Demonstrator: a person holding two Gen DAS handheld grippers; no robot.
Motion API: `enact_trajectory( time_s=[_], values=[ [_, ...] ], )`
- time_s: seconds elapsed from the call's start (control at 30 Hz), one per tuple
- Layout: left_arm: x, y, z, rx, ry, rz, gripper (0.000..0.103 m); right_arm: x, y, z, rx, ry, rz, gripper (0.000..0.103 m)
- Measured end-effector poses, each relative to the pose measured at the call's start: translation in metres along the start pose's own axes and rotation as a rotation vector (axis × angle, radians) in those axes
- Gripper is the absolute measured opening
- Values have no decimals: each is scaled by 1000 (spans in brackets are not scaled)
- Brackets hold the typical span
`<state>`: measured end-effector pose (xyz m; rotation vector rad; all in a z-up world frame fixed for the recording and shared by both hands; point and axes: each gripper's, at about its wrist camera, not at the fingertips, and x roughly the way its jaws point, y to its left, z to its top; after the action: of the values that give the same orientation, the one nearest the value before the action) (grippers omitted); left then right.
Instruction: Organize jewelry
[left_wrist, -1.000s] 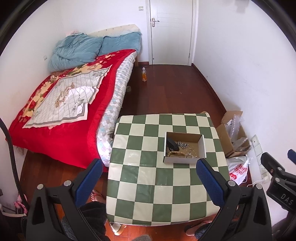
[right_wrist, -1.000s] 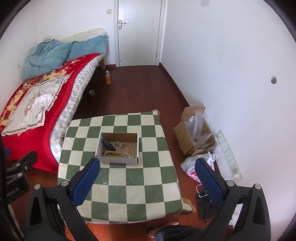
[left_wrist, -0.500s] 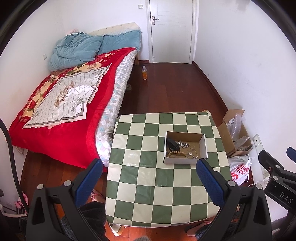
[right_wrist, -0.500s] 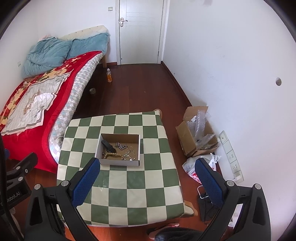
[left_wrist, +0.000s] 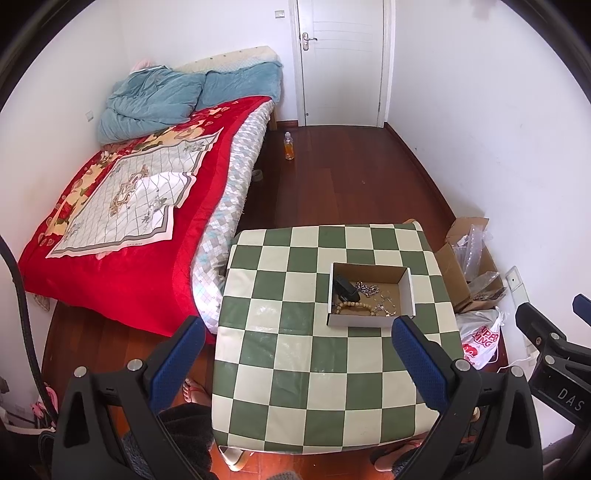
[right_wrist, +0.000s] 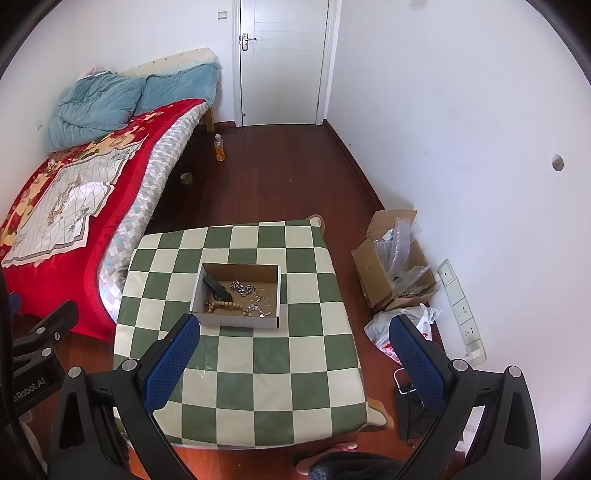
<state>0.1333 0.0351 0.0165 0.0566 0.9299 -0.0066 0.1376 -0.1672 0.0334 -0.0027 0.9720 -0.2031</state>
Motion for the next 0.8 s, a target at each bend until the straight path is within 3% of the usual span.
enact_trajectory(
  time_s=[0.8],
  values=[
    [-3, 3, 4, -4, -11, 12, 103, 1, 8, -5, 11, 3, 18, 103]
  ],
)
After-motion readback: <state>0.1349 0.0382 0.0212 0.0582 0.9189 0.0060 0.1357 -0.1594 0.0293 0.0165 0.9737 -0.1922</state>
